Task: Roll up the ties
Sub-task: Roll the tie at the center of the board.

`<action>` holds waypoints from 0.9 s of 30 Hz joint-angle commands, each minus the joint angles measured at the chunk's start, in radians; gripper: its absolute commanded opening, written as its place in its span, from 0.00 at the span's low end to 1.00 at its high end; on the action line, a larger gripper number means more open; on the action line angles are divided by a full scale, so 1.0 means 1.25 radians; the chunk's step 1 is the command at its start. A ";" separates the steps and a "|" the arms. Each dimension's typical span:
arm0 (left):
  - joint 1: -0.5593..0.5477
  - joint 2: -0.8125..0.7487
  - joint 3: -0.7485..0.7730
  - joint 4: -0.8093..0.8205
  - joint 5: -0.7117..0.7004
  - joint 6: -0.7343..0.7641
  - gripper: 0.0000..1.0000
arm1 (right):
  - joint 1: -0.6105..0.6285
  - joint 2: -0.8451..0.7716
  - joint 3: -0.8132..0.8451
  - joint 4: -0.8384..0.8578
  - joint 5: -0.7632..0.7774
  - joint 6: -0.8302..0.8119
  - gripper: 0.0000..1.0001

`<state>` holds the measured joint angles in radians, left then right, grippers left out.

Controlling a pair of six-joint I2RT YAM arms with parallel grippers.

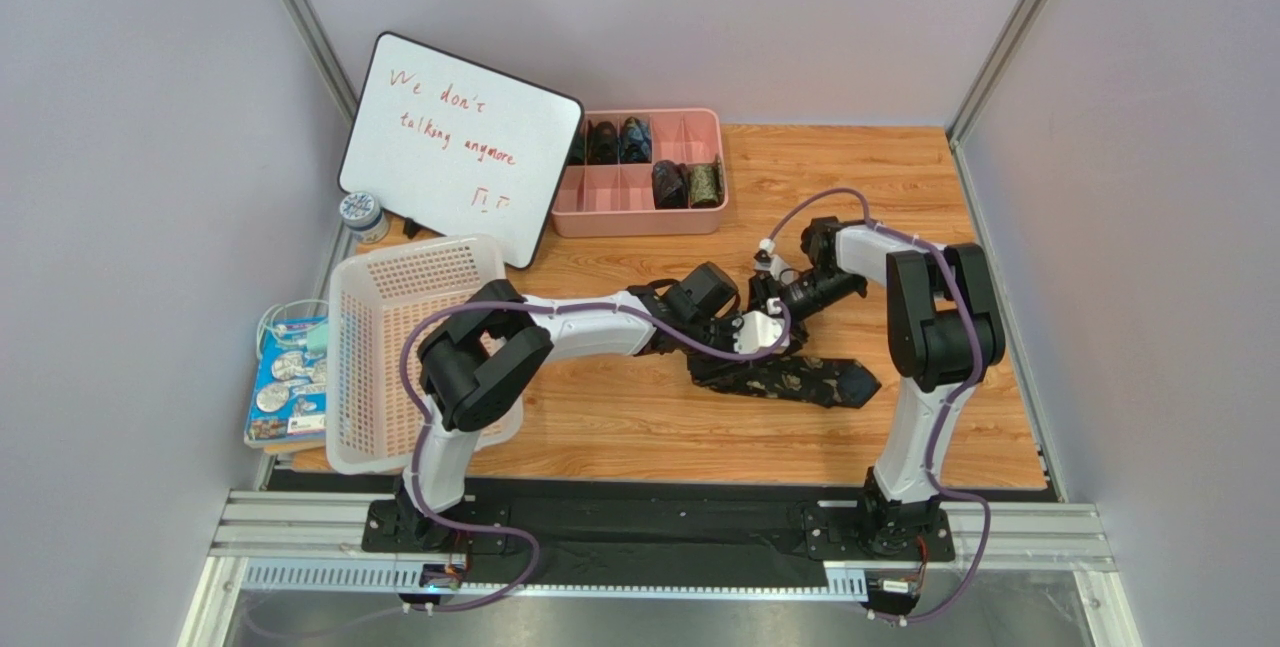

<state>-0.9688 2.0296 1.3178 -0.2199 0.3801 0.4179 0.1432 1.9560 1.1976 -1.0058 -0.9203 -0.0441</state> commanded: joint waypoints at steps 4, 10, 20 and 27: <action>0.007 0.087 -0.048 -0.198 -0.021 -0.034 0.28 | 0.045 -0.001 -0.032 0.078 -0.022 0.027 0.39; 0.026 0.067 -0.059 -0.187 -0.019 -0.064 0.33 | 0.046 0.040 -0.013 0.093 0.089 0.030 0.04; 0.047 -0.005 -0.119 -0.094 -0.087 -0.171 0.26 | 0.100 0.135 0.169 0.088 0.185 0.029 0.00; 0.051 0.006 -0.124 -0.083 -0.156 -0.210 0.27 | 0.101 0.121 0.193 0.033 0.155 0.003 0.00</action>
<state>-0.8986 1.9644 1.2240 -0.1654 0.2722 0.2337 0.2729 2.0945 1.4429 -1.0451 -0.8406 0.0097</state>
